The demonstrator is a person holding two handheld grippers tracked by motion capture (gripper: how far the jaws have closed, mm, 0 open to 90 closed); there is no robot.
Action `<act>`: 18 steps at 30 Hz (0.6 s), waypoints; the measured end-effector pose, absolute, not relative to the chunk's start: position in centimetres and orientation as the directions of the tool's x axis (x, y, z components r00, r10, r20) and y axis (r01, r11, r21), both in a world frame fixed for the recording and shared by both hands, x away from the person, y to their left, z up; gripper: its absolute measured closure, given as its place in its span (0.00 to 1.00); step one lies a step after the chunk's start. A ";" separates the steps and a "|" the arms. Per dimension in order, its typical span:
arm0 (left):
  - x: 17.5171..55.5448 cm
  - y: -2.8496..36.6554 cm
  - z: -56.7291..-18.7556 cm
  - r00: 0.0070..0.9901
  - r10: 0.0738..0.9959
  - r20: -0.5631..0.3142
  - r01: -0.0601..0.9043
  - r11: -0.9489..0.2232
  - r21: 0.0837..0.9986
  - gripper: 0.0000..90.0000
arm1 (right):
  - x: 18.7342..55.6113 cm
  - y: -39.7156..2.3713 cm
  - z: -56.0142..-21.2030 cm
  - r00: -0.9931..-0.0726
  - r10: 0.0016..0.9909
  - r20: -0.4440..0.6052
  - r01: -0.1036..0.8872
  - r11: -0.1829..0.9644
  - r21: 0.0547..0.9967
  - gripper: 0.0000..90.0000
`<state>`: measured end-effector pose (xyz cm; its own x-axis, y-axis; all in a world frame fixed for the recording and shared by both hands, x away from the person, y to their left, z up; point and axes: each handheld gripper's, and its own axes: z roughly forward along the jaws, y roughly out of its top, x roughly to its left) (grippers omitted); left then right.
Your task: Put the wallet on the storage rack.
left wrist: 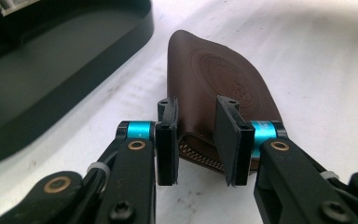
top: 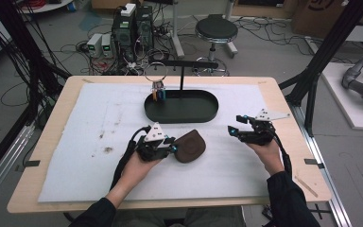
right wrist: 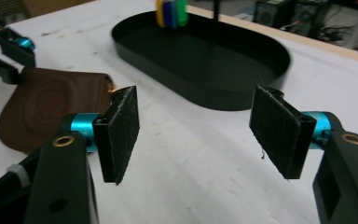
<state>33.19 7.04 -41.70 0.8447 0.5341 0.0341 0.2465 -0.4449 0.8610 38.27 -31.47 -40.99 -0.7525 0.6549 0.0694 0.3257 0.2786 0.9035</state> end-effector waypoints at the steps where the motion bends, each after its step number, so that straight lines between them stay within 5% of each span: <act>1: 33.2 7.0 -41.7 0.845 0.534 0.034 0.247 -0.445 0.861 0.78 | 38.3 -31.5 -41.0 -0.753 0.655 0.069 0.326 0.279 0.903 0.38; 10: 31.8 5.8 -40.9 0.876 0.462 0.136 0.120 -0.484 0.867 0.80 | 38.3 -29.3 -41.4 -0.860 0.494 0.128 0.326 0.339 0.883 0.38; 18: 30.7 5.2 -40.2 0.897 0.400 0.187 0.038 -0.492 0.870 0.82 | 38.3 -26.4 -42.9 -0.917 0.369 0.153 0.325 0.470 0.821 0.51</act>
